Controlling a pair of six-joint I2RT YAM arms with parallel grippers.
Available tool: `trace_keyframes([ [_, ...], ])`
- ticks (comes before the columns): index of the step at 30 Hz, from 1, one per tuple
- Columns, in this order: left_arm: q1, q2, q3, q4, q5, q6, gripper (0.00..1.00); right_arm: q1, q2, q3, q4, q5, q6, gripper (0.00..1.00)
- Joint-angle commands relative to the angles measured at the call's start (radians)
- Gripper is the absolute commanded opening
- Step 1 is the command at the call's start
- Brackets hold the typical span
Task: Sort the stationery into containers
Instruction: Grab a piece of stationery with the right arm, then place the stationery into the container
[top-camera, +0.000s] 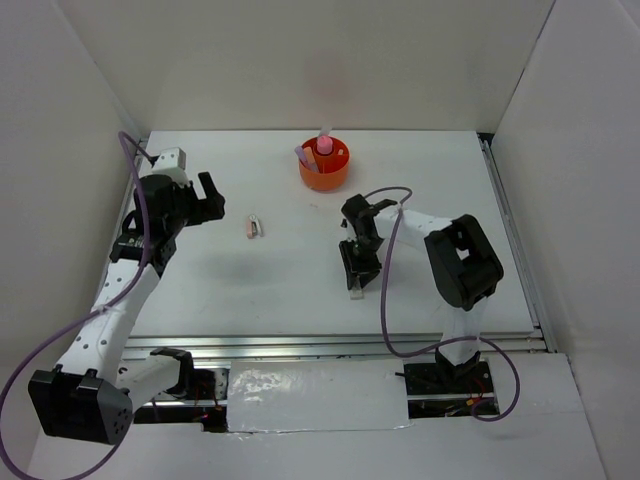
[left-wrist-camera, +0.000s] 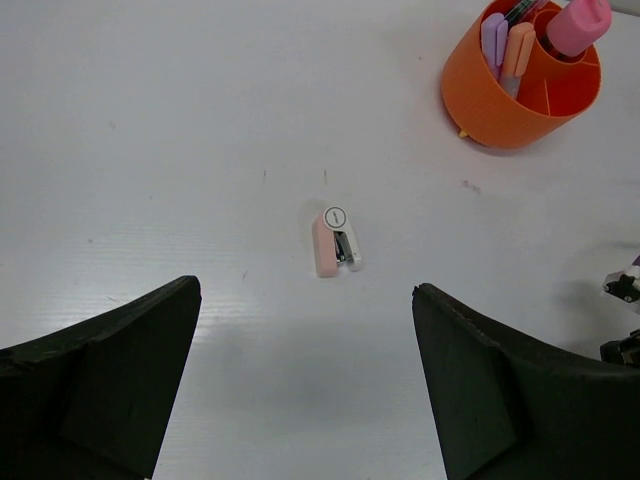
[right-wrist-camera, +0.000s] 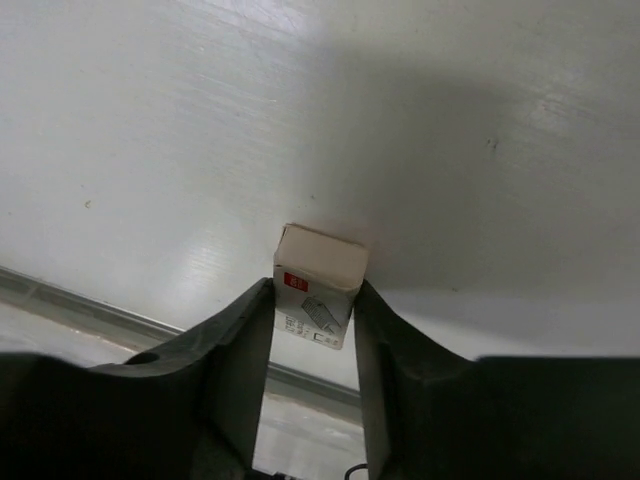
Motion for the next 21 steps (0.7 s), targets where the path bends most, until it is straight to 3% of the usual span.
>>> trace_keyframes([
  [1,-0.008,0.018,0.008,0.033,-0.004,-0.019,0.99,0.006,0.008,0.071,-0.038,0.027,-0.012,0.41],
  [3,-0.01,0.027,0.008,0.041,-0.005,-0.02,0.99,-0.007,0.01,0.126,-0.05,0.011,-0.035,0.32],
  [10,-0.026,0.051,0.003,0.083,0.004,-0.033,0.99,-0.079,0.008,0.443,-0.024,0.043,-0.07,0.2],
  [14,-0.029,0.061,-0.002,0.108,0.021,-0.027,0.99,-0.148,-0.002,0.625,0.212,0.128,-0.05,0.19],
  [21,-0.029,0.091,0.02,0.12,0.032,-0.005,0.99,-0.194,-0.018,0.548,0.726,0.171,-0.177,0.17],
])
